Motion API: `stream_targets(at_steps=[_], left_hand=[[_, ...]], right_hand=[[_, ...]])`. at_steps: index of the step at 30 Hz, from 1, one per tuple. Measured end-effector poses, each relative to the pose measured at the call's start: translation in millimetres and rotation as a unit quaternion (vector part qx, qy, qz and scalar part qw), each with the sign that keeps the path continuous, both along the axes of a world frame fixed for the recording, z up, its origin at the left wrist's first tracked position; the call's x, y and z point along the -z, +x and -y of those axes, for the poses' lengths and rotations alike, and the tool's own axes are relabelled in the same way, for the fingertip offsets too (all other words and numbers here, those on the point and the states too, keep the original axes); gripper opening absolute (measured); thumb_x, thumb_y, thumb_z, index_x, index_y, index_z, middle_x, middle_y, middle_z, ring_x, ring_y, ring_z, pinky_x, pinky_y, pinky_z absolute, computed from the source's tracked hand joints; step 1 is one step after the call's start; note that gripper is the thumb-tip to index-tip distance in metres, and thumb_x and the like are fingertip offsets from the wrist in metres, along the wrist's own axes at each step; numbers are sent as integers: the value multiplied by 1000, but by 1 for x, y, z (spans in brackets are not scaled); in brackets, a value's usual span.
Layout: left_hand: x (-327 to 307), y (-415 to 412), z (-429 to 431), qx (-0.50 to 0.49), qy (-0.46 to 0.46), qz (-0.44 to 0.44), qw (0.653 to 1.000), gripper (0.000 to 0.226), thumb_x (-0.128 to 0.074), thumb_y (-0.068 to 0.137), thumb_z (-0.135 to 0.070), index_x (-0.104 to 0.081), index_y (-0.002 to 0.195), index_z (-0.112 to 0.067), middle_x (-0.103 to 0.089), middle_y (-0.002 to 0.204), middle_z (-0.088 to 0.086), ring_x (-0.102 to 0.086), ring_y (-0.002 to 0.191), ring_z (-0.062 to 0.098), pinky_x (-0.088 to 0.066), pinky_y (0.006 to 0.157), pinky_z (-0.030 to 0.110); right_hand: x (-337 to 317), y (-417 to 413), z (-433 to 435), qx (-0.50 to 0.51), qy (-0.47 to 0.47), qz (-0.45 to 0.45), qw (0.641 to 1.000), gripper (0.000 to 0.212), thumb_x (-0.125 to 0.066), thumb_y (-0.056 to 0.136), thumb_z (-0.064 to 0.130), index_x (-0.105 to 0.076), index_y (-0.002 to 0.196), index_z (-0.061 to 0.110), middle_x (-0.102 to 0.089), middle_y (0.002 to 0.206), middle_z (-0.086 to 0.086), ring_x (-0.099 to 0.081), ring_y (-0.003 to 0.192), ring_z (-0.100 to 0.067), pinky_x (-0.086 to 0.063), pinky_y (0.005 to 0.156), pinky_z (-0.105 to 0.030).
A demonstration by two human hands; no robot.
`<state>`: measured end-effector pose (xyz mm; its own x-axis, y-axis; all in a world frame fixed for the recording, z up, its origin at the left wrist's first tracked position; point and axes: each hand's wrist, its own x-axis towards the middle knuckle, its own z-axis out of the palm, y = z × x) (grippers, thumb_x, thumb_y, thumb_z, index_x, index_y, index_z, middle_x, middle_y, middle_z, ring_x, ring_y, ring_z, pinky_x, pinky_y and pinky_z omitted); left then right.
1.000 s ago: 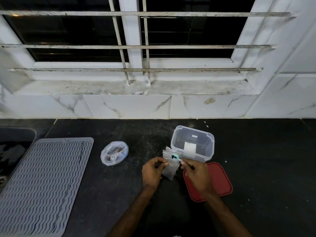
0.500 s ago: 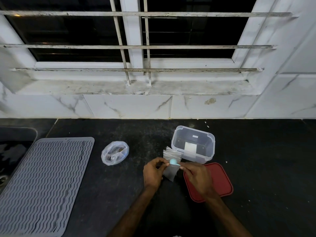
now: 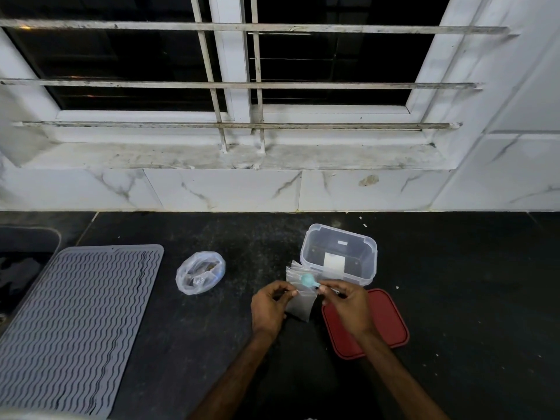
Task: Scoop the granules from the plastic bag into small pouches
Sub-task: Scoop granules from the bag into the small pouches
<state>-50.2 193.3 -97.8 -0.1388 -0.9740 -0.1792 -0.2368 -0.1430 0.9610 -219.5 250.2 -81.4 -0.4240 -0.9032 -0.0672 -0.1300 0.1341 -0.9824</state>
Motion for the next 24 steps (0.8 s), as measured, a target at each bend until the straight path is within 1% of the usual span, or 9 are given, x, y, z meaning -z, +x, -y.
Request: stream_targets(at_steps=[3,7,11,13,16,18,20,22,24], left_hand=[[2,0,1,-6,4,5,1000,15,-76,81,-10,-74,73,-23,-74,75,-11,-65,65,3,-52,47,27],[5,1,2,-1,-4,17,1000,18,-76,81,-11,-73,73,-27,-73,76,-13,-68,69,8,-55,51,31],[7,3,3,23,-17,34,999,19,-76,80,-13,-73,75,-31,-73,80,-17,-69,77,4,-59,71,33],[5,3,2,31,-29,38,998,16,-76,81,-14,-73,78,-30,-73,82,-17,-69,80,2,-59,76,33],[6,5,1,45,-29,53,997,13,-75,83,-22,-72,84,-34,-73,86,-20,-69,82,-1,-61,72,38],[7,7,2,62,-40,68,995,17,-73,84,-23,-70,90,-39,-71,92,-22,-68,84,-1,-61,72,40],[8,8,2,78,-56,80,992,24,-71,85,-21,-68,98,-41,-70,98,-22,-67,89,-1,-60,76,36],[1,11,0,93,-75,109,987,34,-71,85,-22,-62,110,-45,-68,99,-21,-65,91,-4,-58,81,28],[-9,21,0,85,-88,152,981,42,-70,86,-29,-53,120,-48,-66,98,-21,-63,88,-7,-56,79,21]], right_hand=[[-1,0,1,11,1,60,998,17,-67,87,-1,-74,95,12,-77,83,-6,-70,66,-15,-55,62,-25],[-1,-1,0,-4,-3,78,997,17,-66,86,-4,-74,94,10,-77,85,-7,-74,81,-23,-56,63,-24],[-1,-1,-1,-1,-10,76,997,17,-67,86,-3,-74,96,8,-77,88,-7,-74,83,-23,-56,66,-26],[-3,-1,0,15,-13,87,996,15,-67,87,-2,-74,96,8,-77,85,-9,-73,79,-20,-55,65,-25],[-10,0,-1,43,-15,123,991,13,-66,87,-2,-72,98,1,-75,84,-16,-70,67,-11,-50,55,-16],[-13,-1,-2,47,-14,127,991,14,-65,87,-2,-71,100,-2,-75,84,-18,-67,60,-8,-45,49,-12],[-15,-2,-3,48,-16,124,991,14,-65,87,-2,-71,100,-3,-74,83,-19,-65,58,-7,-43,47,-10],[-16,0,-4,45,-14,120,992,13,-65,88,-1,-72,99,-2,-74,84,-19,-65,58,-7,-42,47,-10],[-20,2,-3,39,-13,119,992,12,-65,88,0,-72,98,1,-75,84,-18,-64,59,-9,-43,48,-11]])
